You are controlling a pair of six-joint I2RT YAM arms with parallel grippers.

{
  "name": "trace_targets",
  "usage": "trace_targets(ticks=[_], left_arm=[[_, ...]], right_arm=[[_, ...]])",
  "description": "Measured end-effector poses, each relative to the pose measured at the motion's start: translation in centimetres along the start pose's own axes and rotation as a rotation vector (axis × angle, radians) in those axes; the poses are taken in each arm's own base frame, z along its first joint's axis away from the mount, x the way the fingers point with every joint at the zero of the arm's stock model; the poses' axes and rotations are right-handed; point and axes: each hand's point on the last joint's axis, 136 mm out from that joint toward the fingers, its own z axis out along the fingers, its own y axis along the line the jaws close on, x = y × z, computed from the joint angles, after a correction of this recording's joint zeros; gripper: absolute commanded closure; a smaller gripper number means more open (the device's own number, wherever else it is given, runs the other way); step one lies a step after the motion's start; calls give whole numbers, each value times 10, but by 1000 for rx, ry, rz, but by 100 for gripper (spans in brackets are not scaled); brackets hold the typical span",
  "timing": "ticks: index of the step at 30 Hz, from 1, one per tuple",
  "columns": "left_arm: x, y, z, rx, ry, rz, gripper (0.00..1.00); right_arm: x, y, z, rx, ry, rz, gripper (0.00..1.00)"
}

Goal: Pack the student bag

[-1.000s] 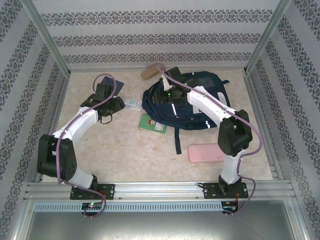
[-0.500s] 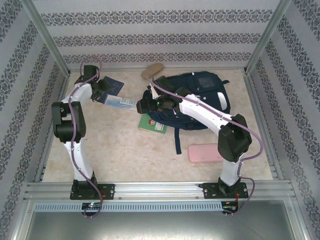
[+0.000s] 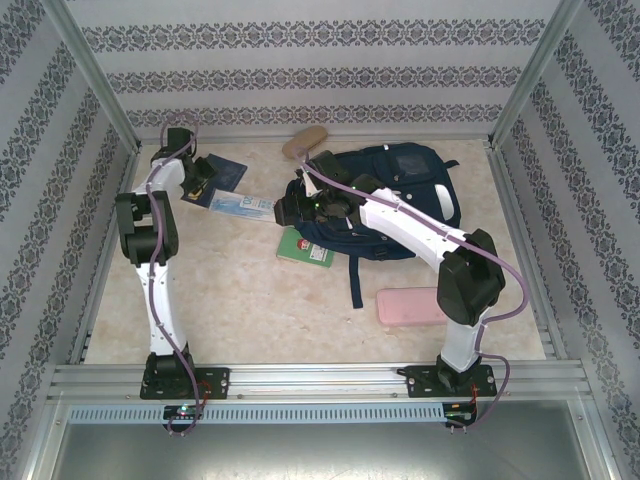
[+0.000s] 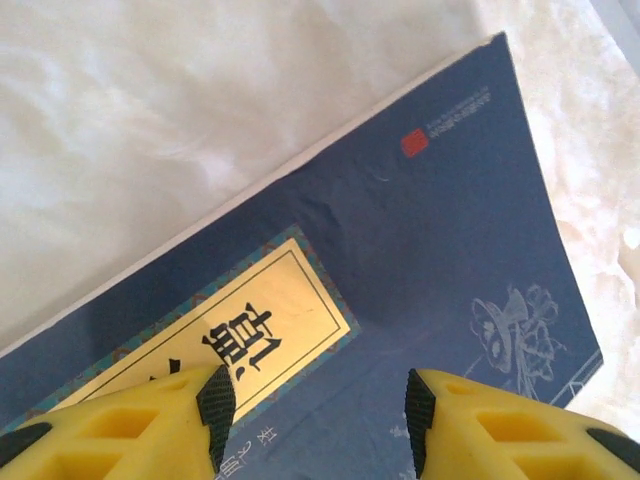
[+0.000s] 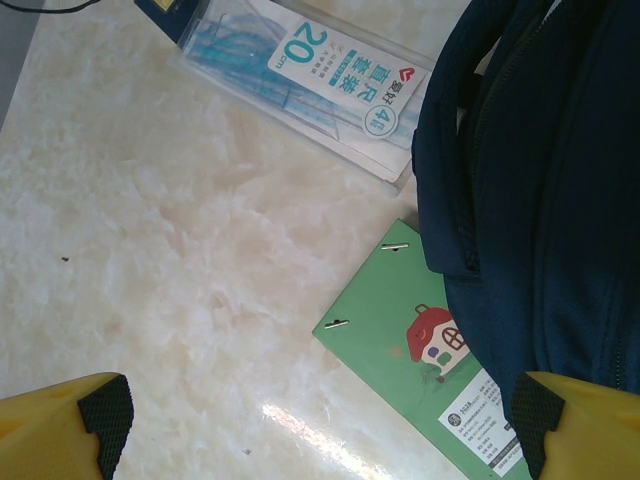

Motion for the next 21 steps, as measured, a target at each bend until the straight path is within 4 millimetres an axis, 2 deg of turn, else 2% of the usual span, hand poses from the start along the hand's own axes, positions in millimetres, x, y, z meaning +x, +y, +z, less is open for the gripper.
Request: trace_targets(ticks=[3,8,11,16,21], left_arm=[[12,23,-14,-40,6,-43,49],[38,78,-47,-137,15,-135,50],[59,103,-65,-185,20,-177,50],[104,133,-93,-241,37,-230,50],[161,156,-123,-259,46,-270,50]], right_arm=[[-4,3,-2,-6,-10,-3,2],[-11,10,-5,-30,-24,-8,2],[-12,13,0,-46,-18,-8,2],[-10,15,14,-69,8,-6,2],[-10,25,23,-102,22,-15,2]])
